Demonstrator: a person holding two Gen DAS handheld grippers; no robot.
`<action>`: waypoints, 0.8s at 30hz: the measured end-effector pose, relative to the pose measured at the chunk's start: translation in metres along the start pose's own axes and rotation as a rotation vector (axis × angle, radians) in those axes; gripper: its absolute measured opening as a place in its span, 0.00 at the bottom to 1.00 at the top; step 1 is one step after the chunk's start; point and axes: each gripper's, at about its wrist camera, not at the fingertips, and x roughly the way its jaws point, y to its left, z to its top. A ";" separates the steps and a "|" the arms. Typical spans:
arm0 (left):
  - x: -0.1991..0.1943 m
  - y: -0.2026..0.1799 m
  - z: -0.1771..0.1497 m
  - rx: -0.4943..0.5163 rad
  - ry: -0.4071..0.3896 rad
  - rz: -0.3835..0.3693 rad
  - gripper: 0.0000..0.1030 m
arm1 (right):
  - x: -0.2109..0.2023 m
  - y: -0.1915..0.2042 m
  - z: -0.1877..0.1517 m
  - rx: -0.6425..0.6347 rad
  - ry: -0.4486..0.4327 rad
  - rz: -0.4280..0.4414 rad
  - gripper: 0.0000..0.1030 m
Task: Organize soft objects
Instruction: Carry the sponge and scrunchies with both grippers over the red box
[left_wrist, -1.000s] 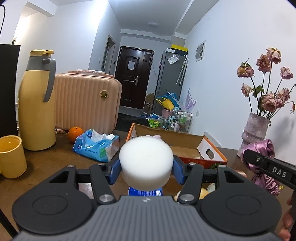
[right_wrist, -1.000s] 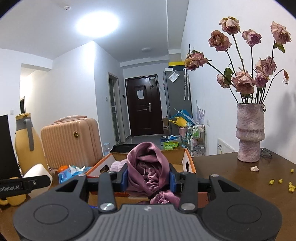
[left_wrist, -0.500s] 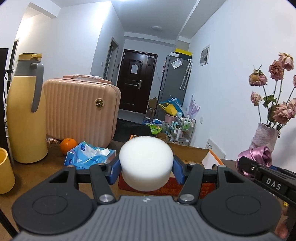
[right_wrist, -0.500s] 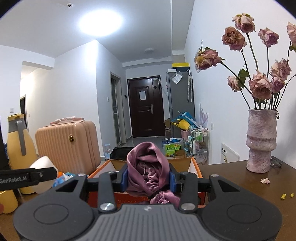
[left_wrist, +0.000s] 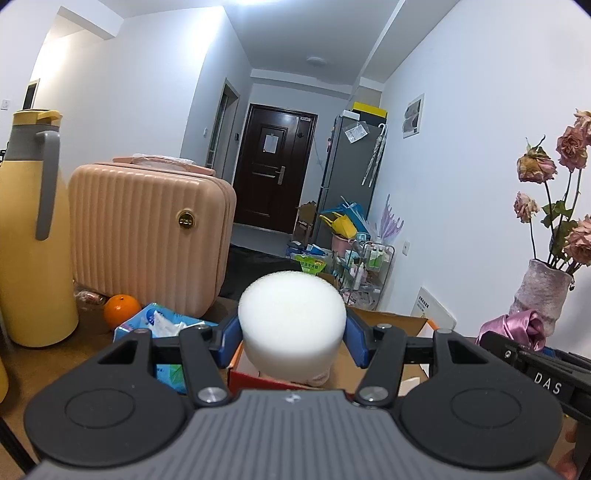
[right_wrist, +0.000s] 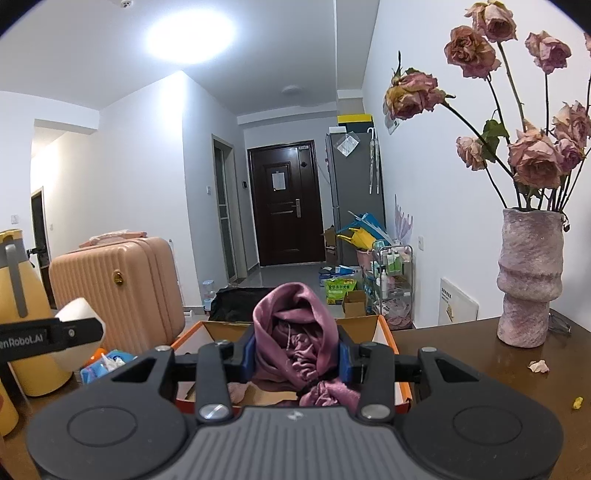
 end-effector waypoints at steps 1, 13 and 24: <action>0.003 0.000 0.001 0.000 -0.001 0.001 0.57 | 0.004 0.000 0.001 -0.002 0.003 -0.001 0.39; 0.037 -0.003 0.009 0.004 -0.003 0.005 0.56 | 0.041 -0.003 0.009 -0.022 0.023 -0.010 0.39; 0.072 -0.003 0.019 0.017 -0.007 0.024 0.57 | 0.077 -0.004 0.013 -0.052 0.052 -0.011 0.39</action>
